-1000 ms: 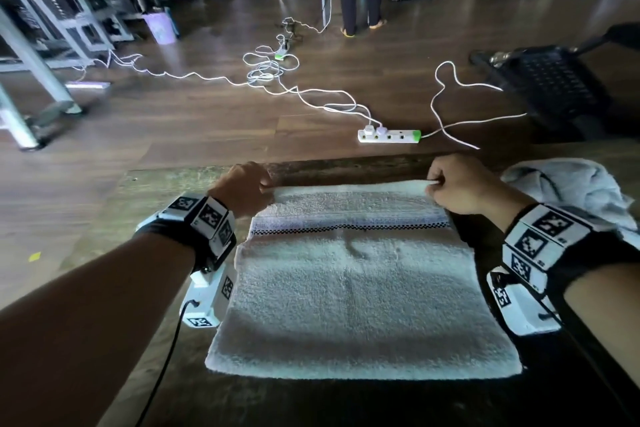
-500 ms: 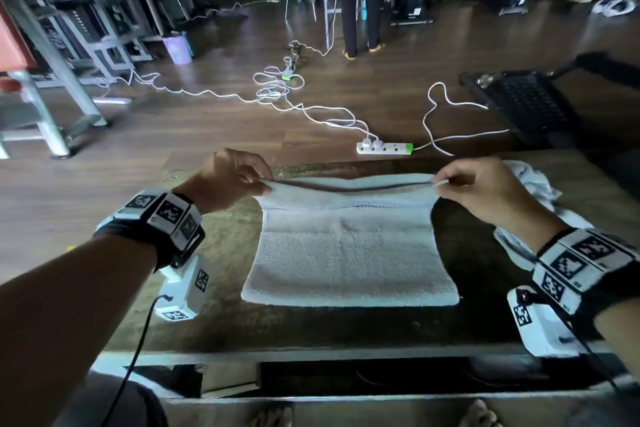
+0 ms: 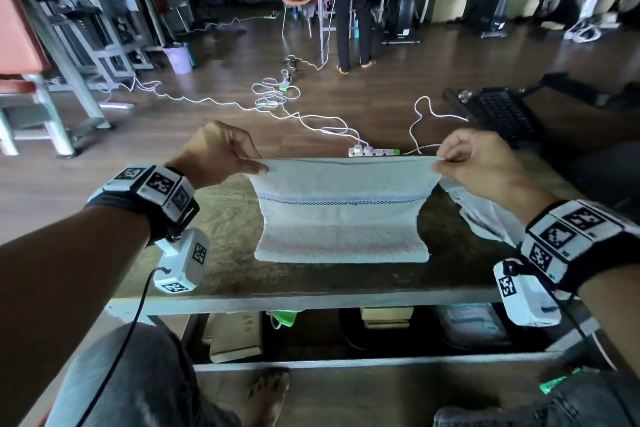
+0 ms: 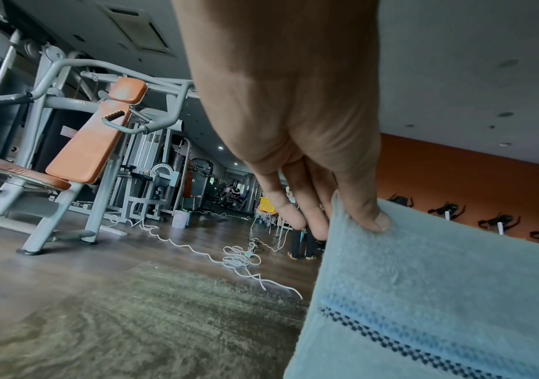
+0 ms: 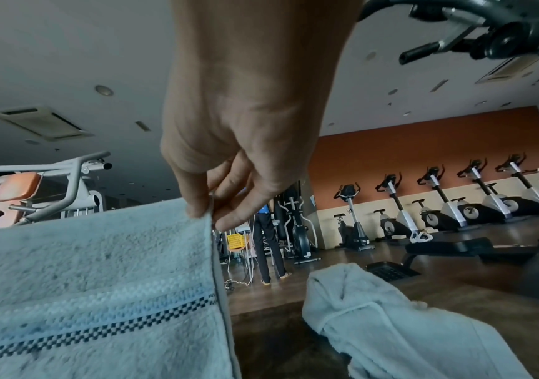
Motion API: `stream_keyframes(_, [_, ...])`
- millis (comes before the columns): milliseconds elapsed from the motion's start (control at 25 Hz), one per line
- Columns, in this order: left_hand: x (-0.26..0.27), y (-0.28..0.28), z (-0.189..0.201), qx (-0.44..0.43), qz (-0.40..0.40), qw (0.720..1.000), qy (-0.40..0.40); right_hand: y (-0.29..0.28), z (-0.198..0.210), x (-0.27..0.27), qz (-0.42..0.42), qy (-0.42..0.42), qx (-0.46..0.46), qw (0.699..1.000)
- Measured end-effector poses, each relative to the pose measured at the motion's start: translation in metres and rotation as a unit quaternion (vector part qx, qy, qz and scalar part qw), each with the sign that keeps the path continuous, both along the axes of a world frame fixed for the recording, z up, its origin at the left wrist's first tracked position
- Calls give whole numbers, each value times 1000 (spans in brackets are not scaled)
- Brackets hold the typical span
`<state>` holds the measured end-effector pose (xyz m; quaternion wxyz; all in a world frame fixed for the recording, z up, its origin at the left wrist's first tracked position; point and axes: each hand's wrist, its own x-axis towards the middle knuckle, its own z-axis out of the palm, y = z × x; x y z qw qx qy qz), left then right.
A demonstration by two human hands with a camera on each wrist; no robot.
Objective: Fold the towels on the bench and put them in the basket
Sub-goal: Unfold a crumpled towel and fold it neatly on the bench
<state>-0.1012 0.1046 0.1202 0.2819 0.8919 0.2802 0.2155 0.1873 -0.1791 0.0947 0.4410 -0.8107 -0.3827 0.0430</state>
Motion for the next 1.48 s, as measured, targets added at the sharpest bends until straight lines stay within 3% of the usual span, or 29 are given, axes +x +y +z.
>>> stream_keyframes(160, [-1,-1,25,-25,-2,1000,2,-2,33,-2,41,-73,-30,996])
stream_keyframes(520, [15,1,59,-26,-4,998,60,7,58,10,-8,-123,-65,990])
stream_keyframes(600, [29,4,76,-3,33,999,29,16,71,9,-30,-161,-65,984])
stream_keyframes(720, [45,6,102,21,89,993,-79,27,98,11,-87,-186,-5,979])
stream_keyframes(880, [35,4,113,90,91,983,-132,26,110,10,-85,-181,97,975])
stream_keyframes(1040, [0,-1,83,60,47,996,-42,1,82,-12,-9,-195,0,981])
stream_keyframes(1160, [-31,-18,43,-17,-24,997,65,-28,44,-18,95,-108,-104,984])
stream_keyframes(1280, [-54,-30,5,-99,-110,965,215,-48,6,-25,207,-43,-228,950])
stream_keyframes(1360, [-60,-33,-13,-109,-144,936,304,-51,-14,-34,264,26,-293,919])
stream_keyframes(1480, [-55,-32,-33,-118,-142,918,350,-44,-37,-35,266,82,-314,908])
